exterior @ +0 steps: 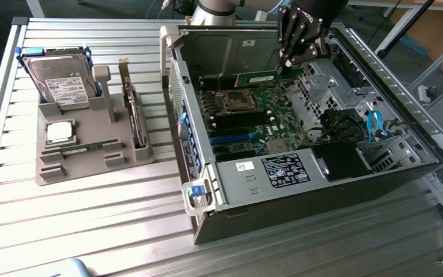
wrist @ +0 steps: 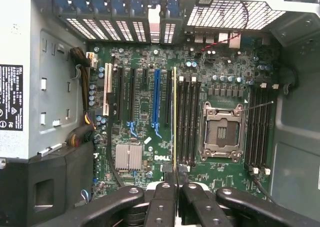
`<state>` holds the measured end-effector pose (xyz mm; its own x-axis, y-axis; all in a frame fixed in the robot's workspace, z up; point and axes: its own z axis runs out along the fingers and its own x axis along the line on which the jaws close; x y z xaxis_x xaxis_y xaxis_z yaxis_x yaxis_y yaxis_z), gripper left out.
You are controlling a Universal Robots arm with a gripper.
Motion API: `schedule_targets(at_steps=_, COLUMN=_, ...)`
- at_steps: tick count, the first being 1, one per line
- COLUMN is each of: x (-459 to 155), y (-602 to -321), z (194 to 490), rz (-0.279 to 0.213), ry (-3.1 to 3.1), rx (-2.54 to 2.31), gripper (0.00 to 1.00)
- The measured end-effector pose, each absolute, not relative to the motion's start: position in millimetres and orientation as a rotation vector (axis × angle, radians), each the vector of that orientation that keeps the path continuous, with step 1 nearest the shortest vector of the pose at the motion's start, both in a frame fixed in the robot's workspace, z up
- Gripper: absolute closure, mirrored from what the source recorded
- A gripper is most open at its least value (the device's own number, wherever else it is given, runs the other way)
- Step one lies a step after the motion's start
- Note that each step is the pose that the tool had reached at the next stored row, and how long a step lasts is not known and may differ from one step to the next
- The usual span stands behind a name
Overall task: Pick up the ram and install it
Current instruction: 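Pick up the ram and move it above insertion slot, then insert the ram into the slot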
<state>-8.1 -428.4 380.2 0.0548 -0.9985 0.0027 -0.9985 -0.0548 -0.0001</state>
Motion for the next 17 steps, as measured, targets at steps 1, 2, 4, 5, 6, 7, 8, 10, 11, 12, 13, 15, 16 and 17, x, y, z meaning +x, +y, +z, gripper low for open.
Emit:
schedule_targets(at_steps=1, x=-8.1, y=-428.5, z=379.7, rz=0.003, ry=-2.159, rx=2.280, gripper=0.88)
schedule_targets(at_steps=2, x=-8.1, y=-428.5, z=379.2, rz=0.003, ry=-2.159, rx=2.280, gripper=0.88)
schedule_targets(at_steps=4, x=-8.1, y=-428.5, z=377.9, rz=0.003, ry=-2.159, rx=2.280, gripper=0.88)
schedule_targets(at_steps=5, x=-8.1, y=-428.5, z=377.3, rz=0.003, ry=-2.159, rx=2.280, gripper=0.88)
schedule_targets(at_steps=6, x=-8.1, y=-428.5, z=376.6, rz=0.003, ry=-2.159, rx=2.280, gripper=0.88)
schedule_targets(at_steps=7, x=-8.1, y=-428.5, z=376.0, rz=0.003, ry=-2.159, rx=2.280, gripper=0.88)
schedule_targets(at_steps=8, x=-8.1, y=-428.5, z=375.8, rz=0.003, ry=-2.159, rx=2.280, gripper=0.88)
schedule_targets(at_steps=10, x=-8.2, y=-428.5, z=375.9, rz=0.003, ry=-2.159, rx=2.280, gripper=0.88)
schedule_targets(at_steps=11, x=-8.1, y=-428.5, z=375.8, rz=0.003, ry=-2.159, rx=2.280, gripper=0.88)
schedule_targets(at_steps=12, x=-8.1, y=-428.5, z=375.8, rz=0.003, ry=-2.159, rx=2.280, gripper=0.88)
schedule_targets(at_steps=13, x=-8.1, y=-428.5, z=375.8, rz=0.003, ry=-2.159, rx=2.280, gripper=0.88)
schedule_targets(at_steps=15, x=-8.1, y=-428.5, z=375.8, rz=0.003, ry=-2.159, rx=2.280, gripper=0.88)
schedule_targets(at_steps=16, x=-8.1, y=-428.5, z=375.8, rz=0.003, ry=-2.159, rx=2.280, gripper=0.88)
schedule_targets(at_steps=17, x=-8.2, y=-428.5, z=375.8, rz=0.003, ry=-2.159, rx=2.280, gripper=0.88)
